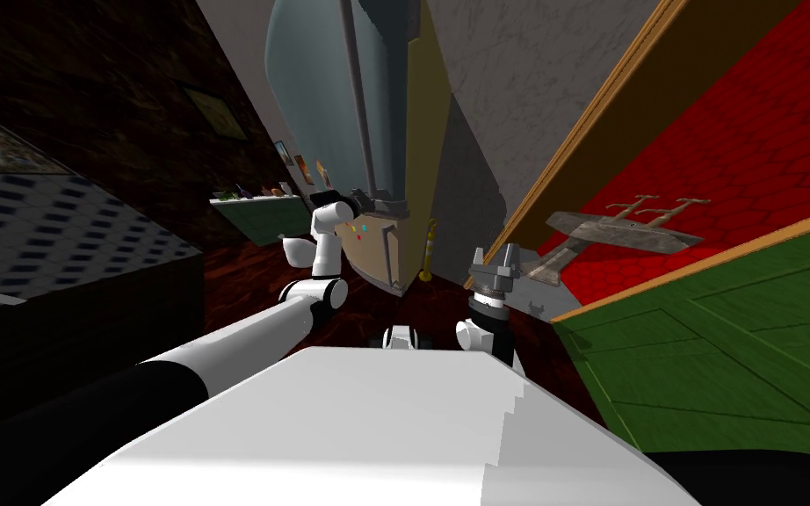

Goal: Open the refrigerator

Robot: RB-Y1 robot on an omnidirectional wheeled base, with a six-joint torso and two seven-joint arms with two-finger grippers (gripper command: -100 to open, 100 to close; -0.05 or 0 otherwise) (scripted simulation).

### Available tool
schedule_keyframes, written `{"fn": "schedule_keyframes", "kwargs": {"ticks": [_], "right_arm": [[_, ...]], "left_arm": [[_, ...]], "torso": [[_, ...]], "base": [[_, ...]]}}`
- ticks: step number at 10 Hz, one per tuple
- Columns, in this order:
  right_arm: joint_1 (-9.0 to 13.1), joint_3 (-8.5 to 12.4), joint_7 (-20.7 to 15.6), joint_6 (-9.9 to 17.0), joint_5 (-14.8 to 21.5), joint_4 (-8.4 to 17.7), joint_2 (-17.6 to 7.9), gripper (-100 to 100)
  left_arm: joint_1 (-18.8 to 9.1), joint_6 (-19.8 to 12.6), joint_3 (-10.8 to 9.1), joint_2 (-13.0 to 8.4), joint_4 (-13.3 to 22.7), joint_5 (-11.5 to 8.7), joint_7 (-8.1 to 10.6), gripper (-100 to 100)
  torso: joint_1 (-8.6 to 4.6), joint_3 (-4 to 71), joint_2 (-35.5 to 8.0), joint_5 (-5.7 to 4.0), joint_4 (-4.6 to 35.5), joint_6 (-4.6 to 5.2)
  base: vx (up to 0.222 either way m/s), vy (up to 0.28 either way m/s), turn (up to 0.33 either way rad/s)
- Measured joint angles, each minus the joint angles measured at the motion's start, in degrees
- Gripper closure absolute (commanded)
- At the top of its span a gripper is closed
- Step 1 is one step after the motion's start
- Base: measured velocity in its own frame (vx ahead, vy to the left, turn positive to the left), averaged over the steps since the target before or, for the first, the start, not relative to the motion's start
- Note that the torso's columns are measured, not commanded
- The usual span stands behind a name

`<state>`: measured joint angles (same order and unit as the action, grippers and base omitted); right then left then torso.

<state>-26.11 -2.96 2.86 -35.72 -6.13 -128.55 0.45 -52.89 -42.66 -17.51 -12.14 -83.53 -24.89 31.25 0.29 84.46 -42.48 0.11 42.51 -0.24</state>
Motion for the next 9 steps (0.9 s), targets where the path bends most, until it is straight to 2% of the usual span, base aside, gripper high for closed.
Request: {"fn": "schedule_keyframes", "kwargs": {"ticks": [9], "right_arm": [[0.00,0.01,0.00,0.00,0.00,0.00,-0.01,0]], "left_arm": [[1.46,-4.52,3.88,2.20,-4.80,-8.20,-2.36,100]], "torso": [[0.15,0.12,0.12,0.00,0.18,-0.03]], "base": [[-0.134,0.339,-0.045]]}}
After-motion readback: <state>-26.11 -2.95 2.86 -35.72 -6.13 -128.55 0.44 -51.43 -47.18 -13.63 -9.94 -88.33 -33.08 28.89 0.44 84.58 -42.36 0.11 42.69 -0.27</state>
